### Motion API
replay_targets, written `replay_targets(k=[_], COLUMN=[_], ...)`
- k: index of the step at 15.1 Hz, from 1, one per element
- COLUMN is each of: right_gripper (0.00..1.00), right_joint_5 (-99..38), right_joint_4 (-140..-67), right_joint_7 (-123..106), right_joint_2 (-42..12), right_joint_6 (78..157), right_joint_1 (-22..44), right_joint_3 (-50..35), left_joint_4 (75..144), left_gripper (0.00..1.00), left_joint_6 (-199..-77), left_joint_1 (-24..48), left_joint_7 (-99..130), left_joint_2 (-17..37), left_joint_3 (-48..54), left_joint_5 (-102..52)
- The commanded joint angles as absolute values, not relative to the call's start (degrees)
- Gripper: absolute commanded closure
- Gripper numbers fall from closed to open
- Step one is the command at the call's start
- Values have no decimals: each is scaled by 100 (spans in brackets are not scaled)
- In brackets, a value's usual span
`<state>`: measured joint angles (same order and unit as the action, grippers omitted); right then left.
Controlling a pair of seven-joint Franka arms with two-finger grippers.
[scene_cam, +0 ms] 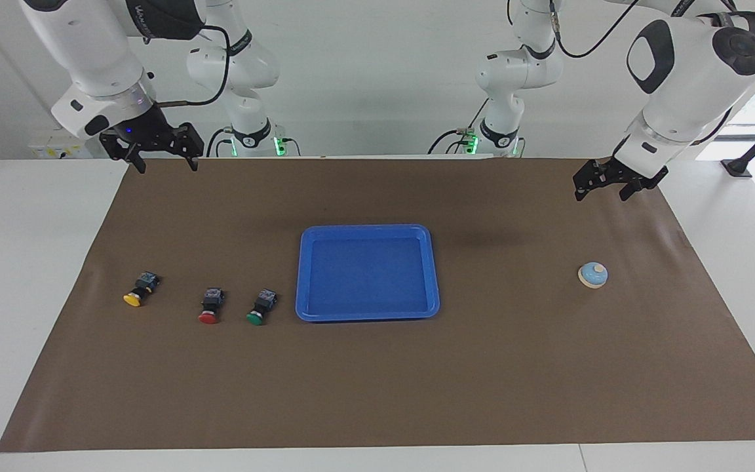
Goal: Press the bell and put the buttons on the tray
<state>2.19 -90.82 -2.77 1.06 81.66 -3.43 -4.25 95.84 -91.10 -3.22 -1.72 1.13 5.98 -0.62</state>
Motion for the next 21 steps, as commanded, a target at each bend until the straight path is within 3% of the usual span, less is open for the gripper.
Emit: replay_targets(k=[1, 3, 5, 8, 14, 19, 21], right_gripper=[0, 0, 0, 0, 0, 0, 0], right_joint_5=[114, 105, 88, 88, 97, 342, 457], right_joint_4=[-9193, -9594, -10410, -11021, -11021, -10522, -10433], right_joint_7=[-413, -282, 356, 1061, 2214, 2890, 2997], right_joint_2=[220, 412, 719, 660, -1026, -2072, -2206], right_joint_6=[8016, 8286, 9293, 10298, 12380, 12999, 13034], right_joint_1=[-448, -379, -229, 114, 553, 676, 686], right_joint_3=[-448, -448, -509, -518, -510, -492, -483], left_joint_4=[9422, 9422, 9474, 9553, 9545, 9545, 9545], left_gripper=[0, 0, 0, 0, 0, 0, 0], left_joint_6=[-8930, -8930, -8965, -8965, -9009, -9009, -9009], left_joint_1=[-237, -237, -246, -246, -325, -325, -325], left_joint_7=[-97, -97, -105, -114, -123, -123, -123], left_joint_2=[167, 141, 106, 79, -9, -18, -18], left_joint_3=[545, 545, 545, 554, 527, 527, 527], left_joint_5=[-53, -53, -53, -62, -62, -62, -62])
